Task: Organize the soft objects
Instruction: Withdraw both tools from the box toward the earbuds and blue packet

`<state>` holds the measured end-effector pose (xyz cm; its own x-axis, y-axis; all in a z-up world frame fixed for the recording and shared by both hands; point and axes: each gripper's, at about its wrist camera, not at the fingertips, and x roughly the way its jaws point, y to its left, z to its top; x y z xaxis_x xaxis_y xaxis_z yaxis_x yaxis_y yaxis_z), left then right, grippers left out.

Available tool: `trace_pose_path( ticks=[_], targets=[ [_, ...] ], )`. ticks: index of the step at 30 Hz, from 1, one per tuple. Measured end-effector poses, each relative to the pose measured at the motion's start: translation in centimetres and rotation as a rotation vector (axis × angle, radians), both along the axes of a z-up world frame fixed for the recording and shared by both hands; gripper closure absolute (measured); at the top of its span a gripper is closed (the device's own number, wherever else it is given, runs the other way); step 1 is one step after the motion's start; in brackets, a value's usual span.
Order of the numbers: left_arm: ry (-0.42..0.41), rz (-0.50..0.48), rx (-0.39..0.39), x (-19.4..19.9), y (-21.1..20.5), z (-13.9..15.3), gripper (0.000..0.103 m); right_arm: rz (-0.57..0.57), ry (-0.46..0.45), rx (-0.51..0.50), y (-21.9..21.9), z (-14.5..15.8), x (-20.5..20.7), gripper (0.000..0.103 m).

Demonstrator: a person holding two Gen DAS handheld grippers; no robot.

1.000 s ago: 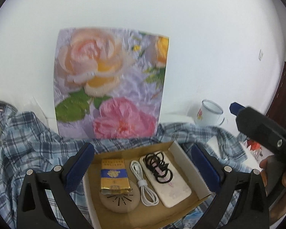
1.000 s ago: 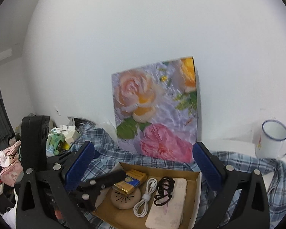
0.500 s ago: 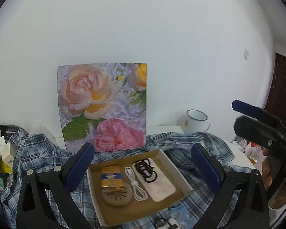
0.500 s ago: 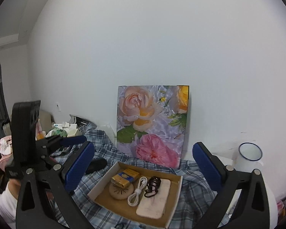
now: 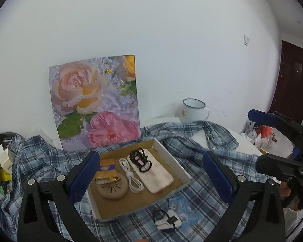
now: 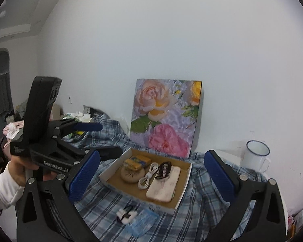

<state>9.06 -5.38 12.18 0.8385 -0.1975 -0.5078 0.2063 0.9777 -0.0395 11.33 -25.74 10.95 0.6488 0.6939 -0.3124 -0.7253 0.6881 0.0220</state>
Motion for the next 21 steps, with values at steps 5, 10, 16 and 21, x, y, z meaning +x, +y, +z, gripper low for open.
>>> trace_pose_path(
  ticks=[5, 10, 16, 21],
  targets=[
    [0.013, -0.014, 0.011, -1.0, -0.2, -1.7, 0.000, -0.020, 0.036, 0.001, -1.0, -2.0, -0.6, 0.000],
    [0.036, -0.047, 0.039, -1.4, -0.8, -3.6, 0.000, -0.023, 0.065, -0.014, -1.4, -4.0, -0.9, 0.000],
    [0.079, -0.061, 0.038, -1.5, -1.0, -6.1, 0.000, 0.003, 0.102, -0.026, -1.0, -6.3, -1.1, 0.000],
    [0.095, -0.053, 0.045, -1.7, -0.7, -7.5, 0.000, -0.003, 0.138, -0.029, -0.7, -7.9, -1.4, 0.000]
  ],
)
